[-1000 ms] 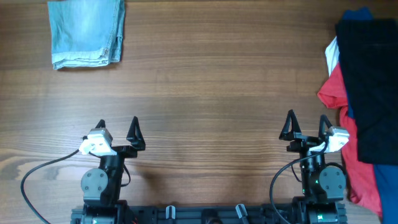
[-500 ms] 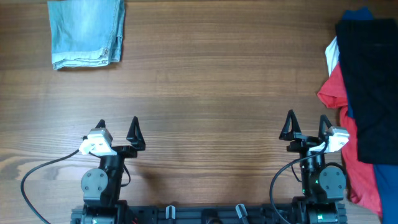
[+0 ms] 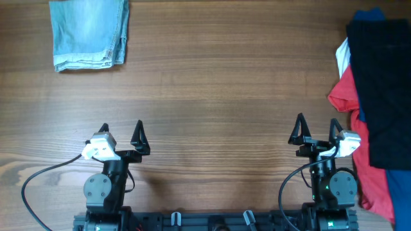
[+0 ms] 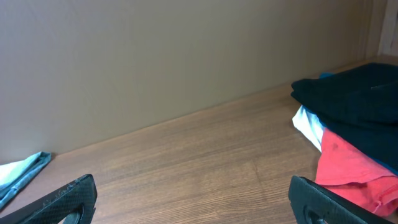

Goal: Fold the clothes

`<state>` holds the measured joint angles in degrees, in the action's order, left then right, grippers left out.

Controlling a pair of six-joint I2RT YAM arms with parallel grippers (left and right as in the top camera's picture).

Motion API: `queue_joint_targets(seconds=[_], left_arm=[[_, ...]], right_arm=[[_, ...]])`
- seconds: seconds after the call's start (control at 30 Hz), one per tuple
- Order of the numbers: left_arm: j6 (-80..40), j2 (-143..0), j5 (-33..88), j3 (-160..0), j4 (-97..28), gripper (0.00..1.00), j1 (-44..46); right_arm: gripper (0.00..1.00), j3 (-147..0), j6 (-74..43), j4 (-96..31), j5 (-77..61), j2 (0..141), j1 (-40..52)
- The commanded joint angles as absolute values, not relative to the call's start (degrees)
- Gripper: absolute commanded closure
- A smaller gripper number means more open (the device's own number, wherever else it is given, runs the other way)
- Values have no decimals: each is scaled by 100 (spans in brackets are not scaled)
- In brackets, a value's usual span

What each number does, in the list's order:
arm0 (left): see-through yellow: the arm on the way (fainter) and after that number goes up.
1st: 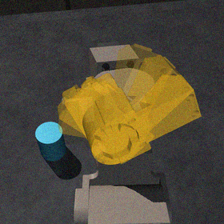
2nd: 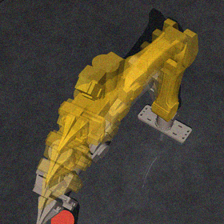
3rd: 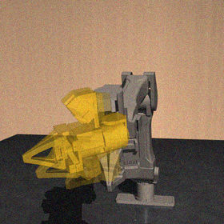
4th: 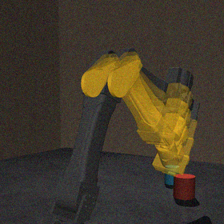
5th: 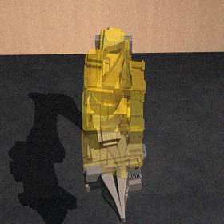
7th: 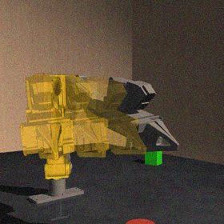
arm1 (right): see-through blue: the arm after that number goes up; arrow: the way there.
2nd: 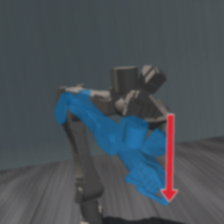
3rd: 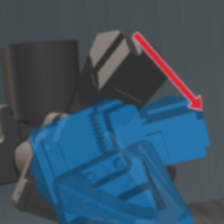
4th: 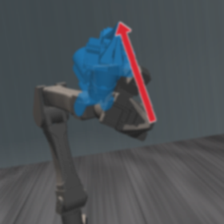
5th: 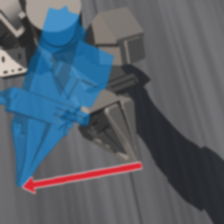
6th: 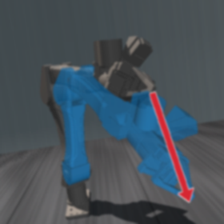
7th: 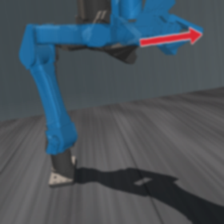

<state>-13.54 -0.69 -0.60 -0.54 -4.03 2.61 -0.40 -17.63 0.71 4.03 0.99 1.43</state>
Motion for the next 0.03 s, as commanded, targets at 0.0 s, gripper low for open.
queue_joint_targets(seconds=[0.0], left_arm=[[-1219,-16,-115,-32,-410,0,233]], right_arm=[[0,-30,-1656,78,294,27,110]])
